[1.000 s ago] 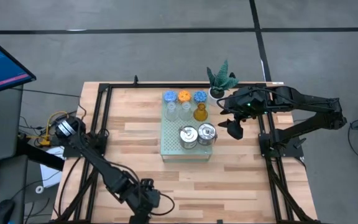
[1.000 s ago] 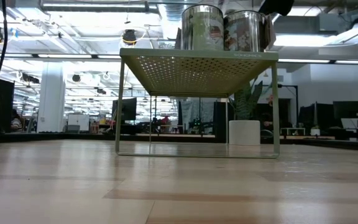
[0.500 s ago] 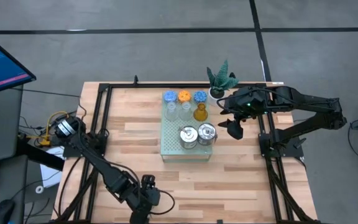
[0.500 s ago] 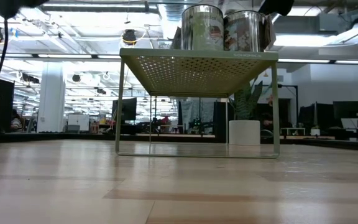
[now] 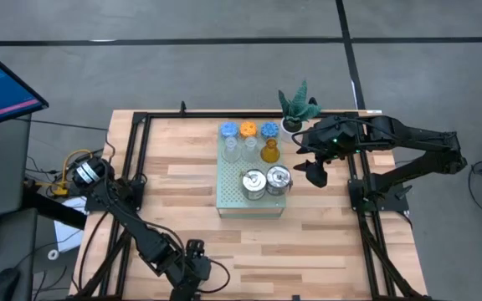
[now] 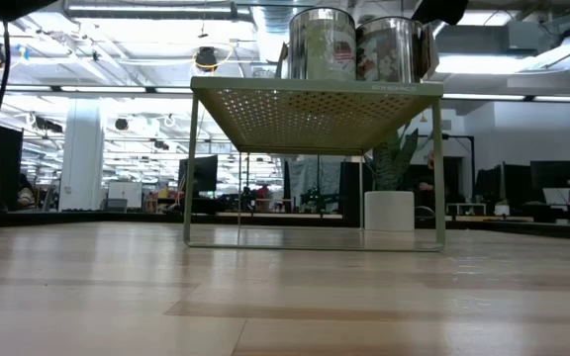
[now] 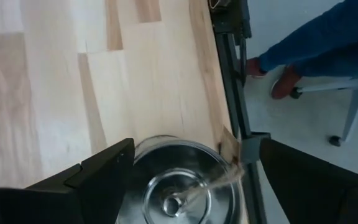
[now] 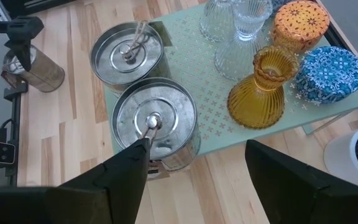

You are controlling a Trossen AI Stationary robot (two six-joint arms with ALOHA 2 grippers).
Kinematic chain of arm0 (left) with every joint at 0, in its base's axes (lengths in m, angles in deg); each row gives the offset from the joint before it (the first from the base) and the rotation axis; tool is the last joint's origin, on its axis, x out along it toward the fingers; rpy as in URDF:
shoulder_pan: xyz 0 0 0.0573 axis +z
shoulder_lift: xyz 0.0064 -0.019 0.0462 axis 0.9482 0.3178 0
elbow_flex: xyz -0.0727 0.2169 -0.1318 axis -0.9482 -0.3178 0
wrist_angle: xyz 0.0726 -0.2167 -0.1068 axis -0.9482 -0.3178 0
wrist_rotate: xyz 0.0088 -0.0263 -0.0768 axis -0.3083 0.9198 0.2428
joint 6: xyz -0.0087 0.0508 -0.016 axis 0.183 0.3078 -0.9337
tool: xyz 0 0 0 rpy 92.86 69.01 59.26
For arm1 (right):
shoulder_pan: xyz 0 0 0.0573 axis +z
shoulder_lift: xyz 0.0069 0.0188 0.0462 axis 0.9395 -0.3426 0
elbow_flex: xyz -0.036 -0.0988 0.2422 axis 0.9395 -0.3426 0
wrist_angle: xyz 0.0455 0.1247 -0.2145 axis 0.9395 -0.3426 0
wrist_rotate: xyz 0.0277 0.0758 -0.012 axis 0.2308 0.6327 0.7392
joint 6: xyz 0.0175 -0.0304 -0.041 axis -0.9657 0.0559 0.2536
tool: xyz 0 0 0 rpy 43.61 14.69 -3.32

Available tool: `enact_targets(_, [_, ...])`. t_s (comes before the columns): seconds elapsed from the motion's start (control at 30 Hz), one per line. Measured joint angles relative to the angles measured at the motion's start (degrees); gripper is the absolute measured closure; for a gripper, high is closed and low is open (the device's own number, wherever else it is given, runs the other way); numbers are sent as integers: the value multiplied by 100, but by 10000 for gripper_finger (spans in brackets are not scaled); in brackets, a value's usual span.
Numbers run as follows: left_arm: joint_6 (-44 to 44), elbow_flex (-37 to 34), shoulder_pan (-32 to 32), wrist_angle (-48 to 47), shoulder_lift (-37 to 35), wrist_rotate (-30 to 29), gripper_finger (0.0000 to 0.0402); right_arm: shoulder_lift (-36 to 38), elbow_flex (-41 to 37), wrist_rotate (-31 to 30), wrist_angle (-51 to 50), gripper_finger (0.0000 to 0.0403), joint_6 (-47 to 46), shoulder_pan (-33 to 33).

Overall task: Stock candles and holders on shelf
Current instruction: Put the silver scented candle can on the shelf aligned with the other silver scented candles

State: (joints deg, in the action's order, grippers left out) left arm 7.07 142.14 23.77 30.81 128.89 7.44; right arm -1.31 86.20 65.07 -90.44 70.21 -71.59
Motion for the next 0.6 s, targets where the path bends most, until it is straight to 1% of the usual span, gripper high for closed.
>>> enact_targets(0.13, [-69,-21,-48,11,0,-4,55,-1,0,0,0,147,0,-1])
enact_targets(0.23, [-128,-173,-33,-4,0,-27,55,-1,0,0,0,147,-1,0])
enact_targets(0.43, [-393,-471,-67,106,-2,489,55,-1,0,0,-2,147,-1,-2])
enact_targets(0.6, [-268,-658,-127,95,0,635,55,-2,0,0,0,147,0,0])
